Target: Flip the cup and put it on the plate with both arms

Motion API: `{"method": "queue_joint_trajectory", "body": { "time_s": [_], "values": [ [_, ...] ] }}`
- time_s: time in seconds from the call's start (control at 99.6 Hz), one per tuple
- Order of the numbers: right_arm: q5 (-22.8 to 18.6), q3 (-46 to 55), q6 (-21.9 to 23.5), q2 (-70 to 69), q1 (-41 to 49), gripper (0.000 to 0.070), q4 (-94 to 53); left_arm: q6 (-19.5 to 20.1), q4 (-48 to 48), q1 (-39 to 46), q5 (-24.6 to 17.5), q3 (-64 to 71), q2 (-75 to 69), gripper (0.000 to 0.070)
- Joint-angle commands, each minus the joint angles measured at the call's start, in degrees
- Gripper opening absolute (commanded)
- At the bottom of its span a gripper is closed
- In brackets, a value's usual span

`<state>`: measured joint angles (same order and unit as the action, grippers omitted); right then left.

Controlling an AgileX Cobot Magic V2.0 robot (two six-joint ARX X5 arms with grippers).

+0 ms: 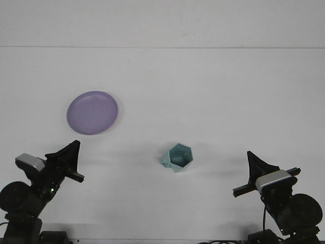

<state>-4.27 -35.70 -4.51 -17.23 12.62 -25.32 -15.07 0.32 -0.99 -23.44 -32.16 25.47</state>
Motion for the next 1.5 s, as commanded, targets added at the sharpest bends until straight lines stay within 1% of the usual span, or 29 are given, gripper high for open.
{"method": "queue_joint_trajectory", "body": {
  "time_s": [0.0,0.151,0.331,0.522,0.773,0.804,0.824,0.874,0.884,0.924,0.944,0.984,1.035,1.095,1.125,1.205,1.246,1.296,1.396,1.487],
  "values": [
    [0.24,-0.2,0.66,0.52,0.0,0.0,0.72,4.61,-0.63,-1.64,-1.07,-4.81,4.81,0.0012],
    [0.2,-0.22,0.72,1.14,0.0,0.0,0.79,8.92,-5.05,-8.74,-1.07,-15.61,16.7,0.0012],
    [0.2,-0.22,0.7,1.14,0.0,0.0,-0.39,14.29,-17.86,-17.73,-0.79,-31.28,32.3,0.0012],
    [0.17,-0.22,0.68,1.14,0.0,0.0,-1.55,17.66,-30.18,-24.61,-0.57,-47.74,46.99,0.0012],
    [0.17,-0.22,0.68,1.14,0.0,0.0,-2.21,21.73,-40.57,-31.78,-0.37,-62.07,61.53,0.002],
    [0.17,-0.22,0.68,1.14,0.0,0.0,-2.23,22.1,-41.66,-32.48,-0.26,-63.39,62.99,0.0031],
    [0.17,-0.22,0.68,1.14,0.0,0.0,-2.21,22.25,-42.49,-32.98,-0.11,-64.35,64.08,0.0051],
    [0.17,-0.22,0.68,1.14,0.0,0.0,-2.23,22.73,-44.54,-34.1,0.52,-66.71,66.62,0.0136],
    [0.17,-0.22,0.68,1.14,0.0,0.0,-2.23,22.86,-44.89,-34.29,0.77,-67.08,67.04,0.0165],
    [0.17,-0.22,0.66,1.14,0.0,0.0,-2.21,23.58,-46.8,-35.17,2.03,-69.05,69.16,0.0245],
    [0.17,-0.22,0.66,1.14,0.0,0.0,-2.23,23.98,-47.82,-35.54,2.8,-70.07,70.16,0.0274],
    [0.17,-0.22,0.66,1.14,0.0,0.0,-2.23,24.94,-49.92,-36.24,4.22,-72.06,72.17,0.0303],
    [0.13,-0.22,0.68,1.14,0.0,0.0,-2.23,25.94,-52.59,-37.05,5.03,-74.71,74.71,0.0305],
    [-0.13,-0.22,0.68,1.14,0.0,0.0,-2.23,26.36,-54.75,-37.66,5.03,-77.59,77.64,0.0306],
    [-0.22,-0.22,0.68,1.14,0.0,0.0,-2.23,26.62,-55.95,-37.79,4.98,-78.99,78.9,0.0319],
    [-0.22,-0.22,0.68,1.14,0.0,0.0,-2.23,27.08,-58.73,-38.25,5.01,-82.62,82.42,0.046],
    [-0.22,-0.22,0.68,1.14,0.0,0.0,-2.25,27.1,-60.11,-38.34,5.01,-84.11,83.8,0.0498],
    [-0.22,-0.22,0.66,1.14,0.0,0.0,-2.32,27.43,-61.33,-38.58,5.01,-85.64,85.57,0.0493],
    [-0.22,-0.22,0.66,1.14,0.0,0.0,-2.45,27.74,-63.08,-39.12,4.94,-86.75,87.78,0.0419],
    [-0.24,-0.22,0.66,1.14,0.0,0.0,-2.54,27.8,-64.26,-39.71,4.42,-86.75,89.22,0.0421]
  ]
}}
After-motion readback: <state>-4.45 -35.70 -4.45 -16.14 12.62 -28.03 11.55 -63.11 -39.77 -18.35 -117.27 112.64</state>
